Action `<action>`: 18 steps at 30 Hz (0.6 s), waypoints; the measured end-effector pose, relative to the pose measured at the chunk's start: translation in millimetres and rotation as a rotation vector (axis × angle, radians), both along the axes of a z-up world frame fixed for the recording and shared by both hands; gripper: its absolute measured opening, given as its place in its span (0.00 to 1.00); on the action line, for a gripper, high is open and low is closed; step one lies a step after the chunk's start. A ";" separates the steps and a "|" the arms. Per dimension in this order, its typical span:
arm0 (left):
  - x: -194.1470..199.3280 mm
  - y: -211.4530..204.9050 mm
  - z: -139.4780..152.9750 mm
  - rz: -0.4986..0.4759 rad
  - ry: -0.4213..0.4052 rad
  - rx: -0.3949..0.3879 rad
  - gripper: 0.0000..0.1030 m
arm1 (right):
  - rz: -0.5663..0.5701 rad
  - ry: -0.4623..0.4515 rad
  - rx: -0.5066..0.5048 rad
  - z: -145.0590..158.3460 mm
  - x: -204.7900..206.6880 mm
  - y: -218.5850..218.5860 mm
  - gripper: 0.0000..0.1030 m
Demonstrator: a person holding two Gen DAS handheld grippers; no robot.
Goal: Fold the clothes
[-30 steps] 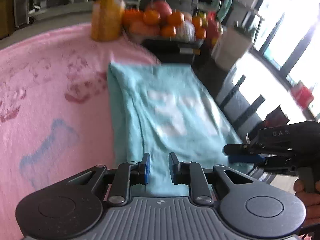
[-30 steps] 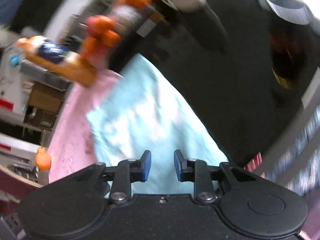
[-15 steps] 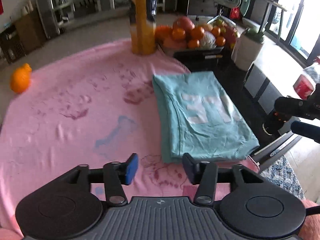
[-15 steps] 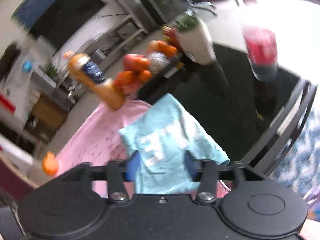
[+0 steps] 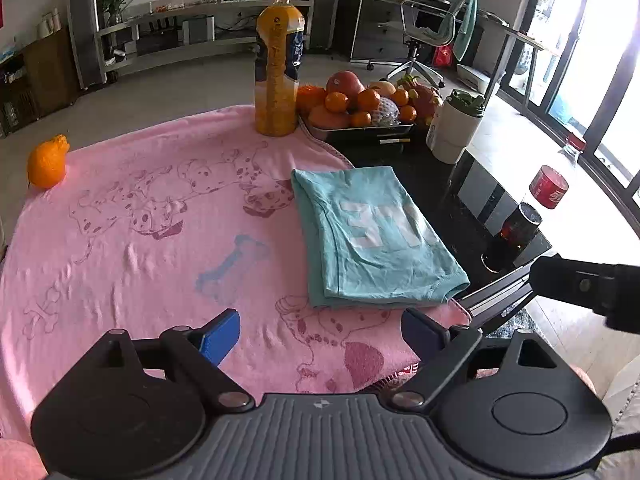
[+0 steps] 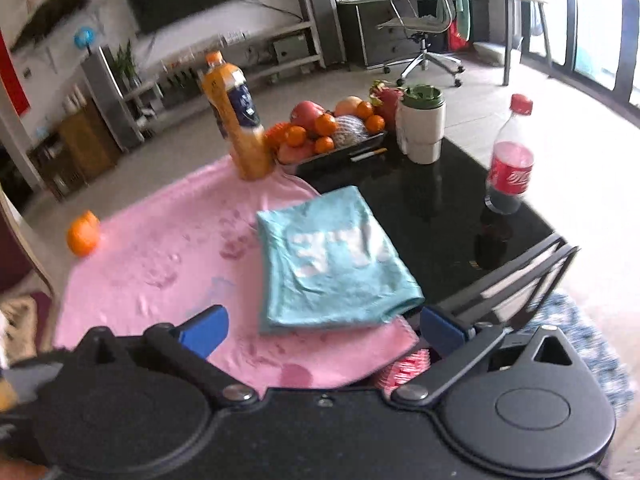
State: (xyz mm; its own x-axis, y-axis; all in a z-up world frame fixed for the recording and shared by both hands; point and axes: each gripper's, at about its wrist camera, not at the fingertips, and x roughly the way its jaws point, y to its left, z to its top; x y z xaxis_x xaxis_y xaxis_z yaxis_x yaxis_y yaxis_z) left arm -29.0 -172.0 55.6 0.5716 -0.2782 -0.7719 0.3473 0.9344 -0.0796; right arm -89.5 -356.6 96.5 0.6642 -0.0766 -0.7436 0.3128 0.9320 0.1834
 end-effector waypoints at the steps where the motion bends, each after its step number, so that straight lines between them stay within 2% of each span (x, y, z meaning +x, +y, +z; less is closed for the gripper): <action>1: -1.0 0.8 -0.2 -0.002 0.000 0.000 0.86 | 0.000 0.010 -0.016 0.0 0.3 2.2 1.00; 7: -3.4 6.4 0.1 0.012 -0.002 -0.005 0.88 | 0.028 0.044 -0.092 -2.8 2.4 14.9 1.00; 18: -4.6 6.0 -2.7 0.011 0.001 -0.004 0.89 | 0.042 0.052 -0.104 -7.5 -0.3 17.1 1.00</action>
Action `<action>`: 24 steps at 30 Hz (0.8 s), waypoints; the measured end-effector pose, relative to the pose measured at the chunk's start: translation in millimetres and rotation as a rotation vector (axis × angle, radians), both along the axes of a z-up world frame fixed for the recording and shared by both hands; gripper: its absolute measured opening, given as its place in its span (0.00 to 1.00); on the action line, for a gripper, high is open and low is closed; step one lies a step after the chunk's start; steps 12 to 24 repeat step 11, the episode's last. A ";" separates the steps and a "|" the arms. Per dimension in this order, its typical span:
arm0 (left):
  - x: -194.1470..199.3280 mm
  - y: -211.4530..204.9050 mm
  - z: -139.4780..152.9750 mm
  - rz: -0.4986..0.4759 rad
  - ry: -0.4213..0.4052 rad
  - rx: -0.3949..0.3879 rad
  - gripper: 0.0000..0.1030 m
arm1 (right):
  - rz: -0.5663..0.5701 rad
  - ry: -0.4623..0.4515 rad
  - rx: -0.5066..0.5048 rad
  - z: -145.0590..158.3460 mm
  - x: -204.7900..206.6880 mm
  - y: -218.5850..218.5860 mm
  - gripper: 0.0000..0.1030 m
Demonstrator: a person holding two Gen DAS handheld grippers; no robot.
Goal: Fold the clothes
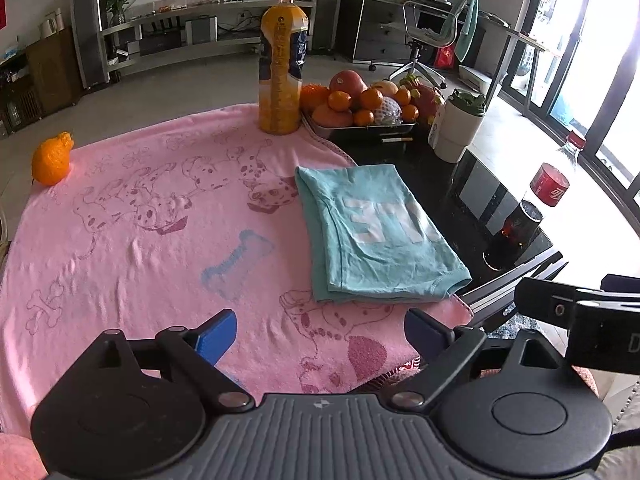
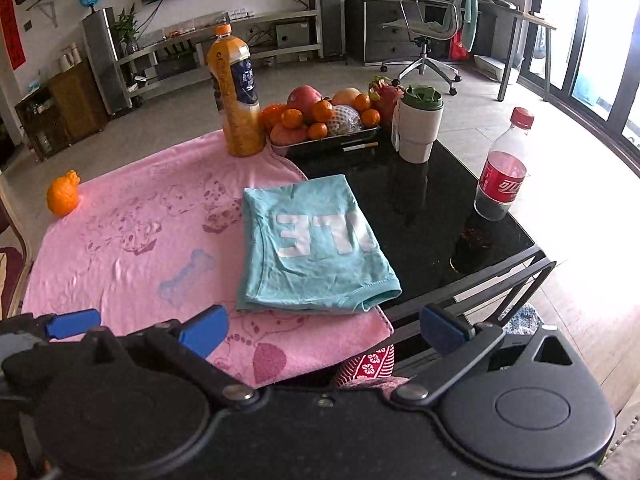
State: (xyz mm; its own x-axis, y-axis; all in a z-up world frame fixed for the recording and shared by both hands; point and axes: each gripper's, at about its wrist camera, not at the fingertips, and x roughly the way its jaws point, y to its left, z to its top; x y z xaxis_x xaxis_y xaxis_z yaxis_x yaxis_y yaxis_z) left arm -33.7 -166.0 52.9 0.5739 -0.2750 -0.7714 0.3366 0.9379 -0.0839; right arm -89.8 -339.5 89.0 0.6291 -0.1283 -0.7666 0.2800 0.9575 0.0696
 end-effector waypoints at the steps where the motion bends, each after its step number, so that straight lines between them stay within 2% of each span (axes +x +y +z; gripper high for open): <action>1: -0.1 -0.2 -0.4 0.001 0.001 0.002 0.89 | -0.001 0.001 0.001 -0.9 0.0 -0.3 1.00; 24: -0.9 1.1 -2.7 0.005 -0.019 -0.002 0.90 | -0.003 0.002 0.005 -4.9 -1.4 0.2 1.00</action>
